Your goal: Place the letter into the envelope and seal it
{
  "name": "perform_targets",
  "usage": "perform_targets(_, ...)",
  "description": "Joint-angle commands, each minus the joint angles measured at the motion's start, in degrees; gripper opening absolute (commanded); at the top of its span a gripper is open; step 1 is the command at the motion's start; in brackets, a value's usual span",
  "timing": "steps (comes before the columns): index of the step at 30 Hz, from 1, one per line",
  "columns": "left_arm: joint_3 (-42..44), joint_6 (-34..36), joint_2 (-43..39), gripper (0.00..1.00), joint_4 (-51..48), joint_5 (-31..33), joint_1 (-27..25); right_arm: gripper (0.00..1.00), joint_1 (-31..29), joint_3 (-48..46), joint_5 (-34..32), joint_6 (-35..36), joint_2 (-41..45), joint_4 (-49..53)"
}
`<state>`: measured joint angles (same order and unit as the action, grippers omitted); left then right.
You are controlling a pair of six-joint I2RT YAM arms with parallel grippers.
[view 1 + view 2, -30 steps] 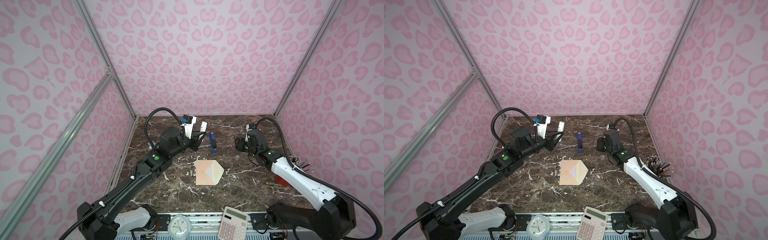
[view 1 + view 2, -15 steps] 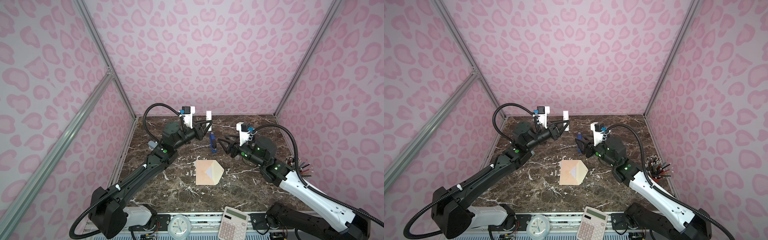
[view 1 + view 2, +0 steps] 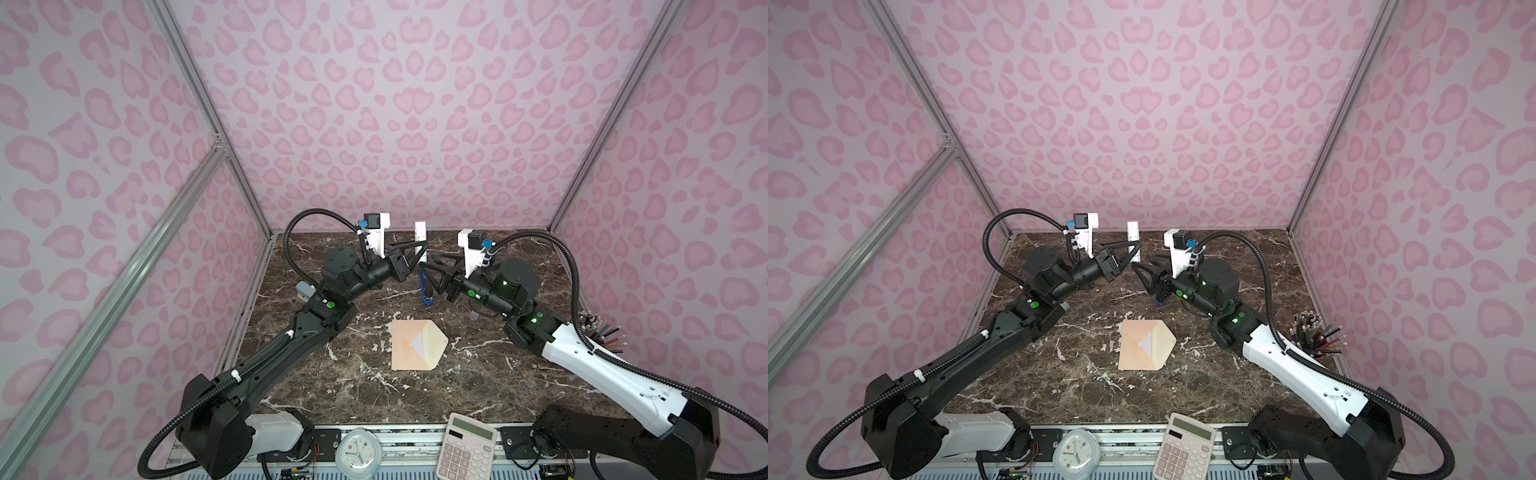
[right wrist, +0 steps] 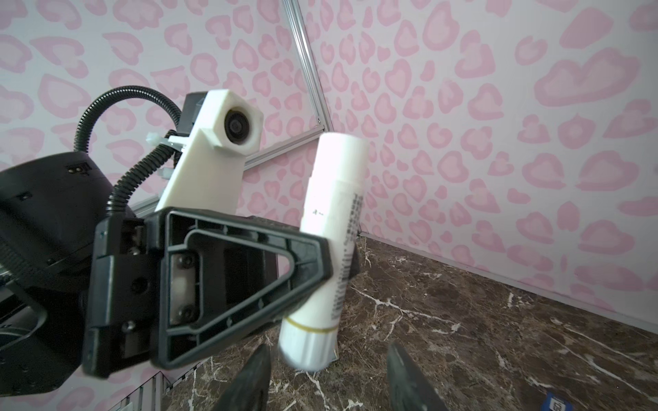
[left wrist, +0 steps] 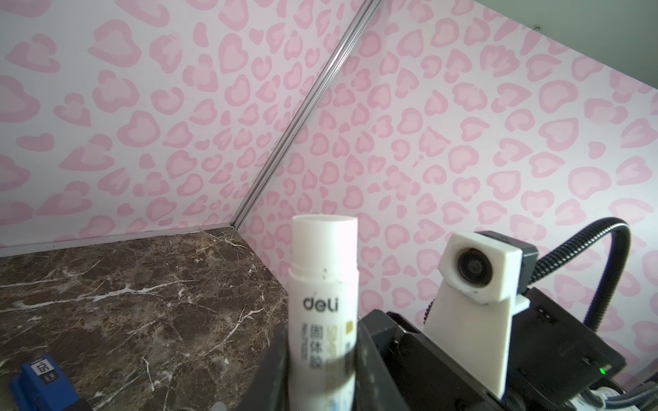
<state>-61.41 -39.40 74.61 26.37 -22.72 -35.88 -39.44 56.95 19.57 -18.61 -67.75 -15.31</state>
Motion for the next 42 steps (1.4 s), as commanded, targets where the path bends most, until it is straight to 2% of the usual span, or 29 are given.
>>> perform_targets(1, 0.0, -0.6, -0.3, 0.17, 3.5, -1.0, -0.2, 0.53, -0.1, 0.6, 0.7, -0.4, -0.9, -2.5)
perform_targets(6, 0.5, -0.8, -0.5, 0.17, 4.2, -1.1, -0.6, 0.48, 0.0, 1.6, 1.1, -1.6, -2.7, -3.3)
perform_targets(18, 2.4, -0.8, -1.2, 0.2, 4.2, -1.0, -0.8, 0.27, -0.1, 2.3, 1.2, -2.9, -3.3, -3.2)
perform_targets(22, 2.8, -0.9, -1.4, 0.27, 4.3, -1.1, -0.8, 0.24, 0.0, 2.4, 1.2, -2.8, -3.0, -2.6)
perform_targets(33, 3.7, -1.0, -2.1, 0.55, 4.2, -0.4, -0.8, 0.21, -0.7, 2.5, 1.6, -1.8, -2.1, 0.3)
perform_targets(42, 2.7, -0.2, -2.5, 0.64, 2.9, 0.2, 0.2, 0.21, -1.2, 1.1, 1.8, -0.7, 0.1, 4.1)
